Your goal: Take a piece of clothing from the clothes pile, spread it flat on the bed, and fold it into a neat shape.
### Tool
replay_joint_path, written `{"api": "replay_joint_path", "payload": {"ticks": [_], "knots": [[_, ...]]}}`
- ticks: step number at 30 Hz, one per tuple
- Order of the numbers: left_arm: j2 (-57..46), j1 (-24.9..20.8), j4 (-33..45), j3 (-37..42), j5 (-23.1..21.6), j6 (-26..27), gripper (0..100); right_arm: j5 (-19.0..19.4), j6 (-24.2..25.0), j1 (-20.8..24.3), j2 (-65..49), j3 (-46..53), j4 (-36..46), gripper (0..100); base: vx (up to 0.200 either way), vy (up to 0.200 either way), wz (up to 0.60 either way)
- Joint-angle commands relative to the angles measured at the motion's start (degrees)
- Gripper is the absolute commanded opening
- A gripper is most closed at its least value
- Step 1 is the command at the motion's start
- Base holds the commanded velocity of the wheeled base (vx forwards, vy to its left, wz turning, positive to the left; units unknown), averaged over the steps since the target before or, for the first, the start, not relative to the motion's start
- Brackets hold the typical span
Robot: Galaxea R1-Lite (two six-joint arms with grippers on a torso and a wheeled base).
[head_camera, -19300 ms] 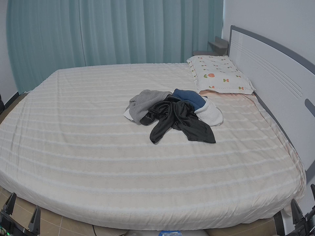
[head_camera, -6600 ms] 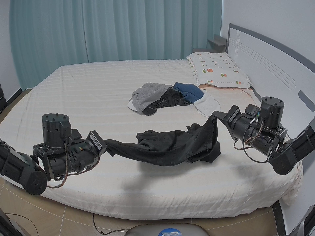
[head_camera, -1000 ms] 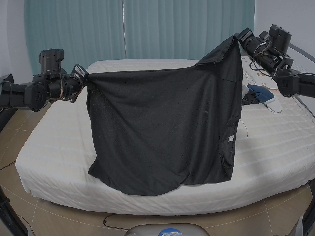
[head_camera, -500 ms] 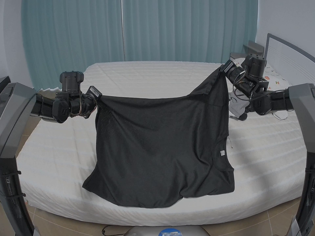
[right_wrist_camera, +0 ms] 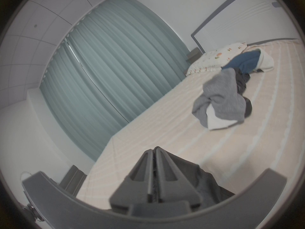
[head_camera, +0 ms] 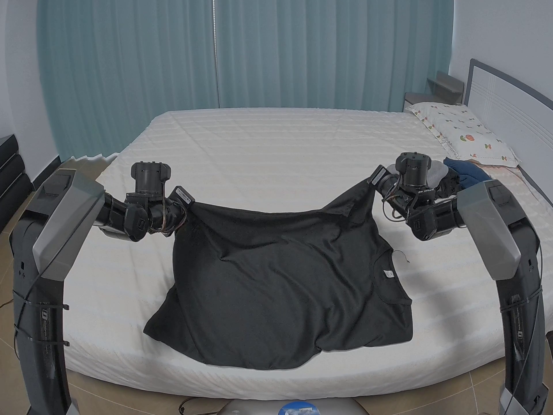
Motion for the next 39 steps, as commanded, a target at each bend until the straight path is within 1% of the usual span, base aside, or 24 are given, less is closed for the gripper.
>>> {"api": "replay_joint_path", "payload": {"ticks": [1,6,7,8,9,11,12,14,17,18,19,20,21,22,24,26,29,32,35,37,39], "knots": [[2.90,-0.52,0.27,-0.51,0.11,0.06,100,0.07,-0.11,-0.13,6.54,-0.16,0.02,100,0.000,0.000,0.00],[2.73,-0.08,1.86,-0.42,0.38,-0.03,100,0.07,0.24,-1.54,6.27,0.28,0.28,100,0.000,0.000,0.00],[2.55,0.36,3.79,-0.42,1.17,-0.20,100,-0.19,0.33,-2.33,5.13,1.34,0.20,100,0.000,0.000,0.00],[2.55,0.54,4.14,-0.42,1.34,-0.20,100,-0.19,0.33,-2.51,4.78,1.60,0.20,100,0.000,0.000,0.00],[1.85,1.33,5.81,-0.33,2.05,-0.29,100,-0.02,0.59,-3.65,2.67,4.24,0.28,100,0.000,0.000,0.00],[0.35,2.38,6.95,0.37,2.13,0.06,100,1.12,1.74,-4.70,0.03,8.37,0.20,100,0.000,0.000,0.00],[0.35,2.38,6.95,0.37,2.13,0.06,100,1.12,1.74,-4.70,0.03,8.37,0.20,100,0.000,0.000,0.00],[-1.93,4.05,9.77,0.55,1.08,-0.03,100,4.11,4.81,-5.85,-3.39,14.17,0.02,100,0.000,0.000,0.00],[-2.72,4.67,11.08,0.46,0.29,-0.11,100,4.73,5.95,-6.02,-4.45,16.01,-0.16,100,0.000,0.000,0.00],[-4.57,5.90,14.77,0.29,-4.72,-0.46,100,6.31,8.59,-6.02,-6.56,19.62,0.02,100,0.000,0.000,0.00],[-5.45,6.51,17.24,0.29,-8.06,-0.73,100,7.36,9.82,-6.02,-7.35,21.20,0.11,100,0.000,0.000,0.00],[-5.71,6.86,18.38,0.20,-9.56,-0.99,100,7.80,10.26,-6.02,-7.70,22.08,0.11,100,0.000,0.000,0.00],[-5.71,6.86,18.38,0.20,-9.56,-0.99,100,7.80,10.26,-6.02,-7.70,22.08,0.11,100,0.000,0.000,0.00],[-5.98,7.30,21.98,-0.15,-12.81,-3.01,100,8.59,11.93,-5.85,-8.05,23.75,-0.16,100,0.000,0.000,0.00],[-5.98,7.66,23.48,-0.07,-14.57,-4.51,100,8.59,15.10,-5.23,-8.05,24.54,-0.07,100,0.000,0.000,0.00],[-5.71,8.36,24.71,0.81,-16.76,-4.16,100,8.86,18.96,-4.88,-8.14,25.94,0.02,100,0.000,0.000,0.00],[-5.54,8.53,25.85,1.87,-17.20,-2.40,100,10.26,22.30,-5.06,-8.23,27.97,-0.42,100,0.000,0.000,0.00],[-5.98,8.71,25.32,4.68,-17.91,-1.43,100,13.43,24.85,-6.02,-7.96,29.37,-0.59,100,0.000,0.000,0.00],[-6.85,8.71,24.62,8.11,-18.70,-1.26,100,15.36,26.17,-6.90,-7.88,29.46,-0.59,100,0.000,0.000,0.00],[-7.82,8.80,23.48,10.92,-18.26,-1.26,100,15.80,26.26,-6.90,-8.05,30.25,-0.59,100,0.000,0.000,0.00],[-10.11,8.80,19.70,16.28,-18.08,-2.40,100,16.51,25.91,-6.90,-8.32,31.83,-0.59,100,0.000,0.000,0.00]]}}
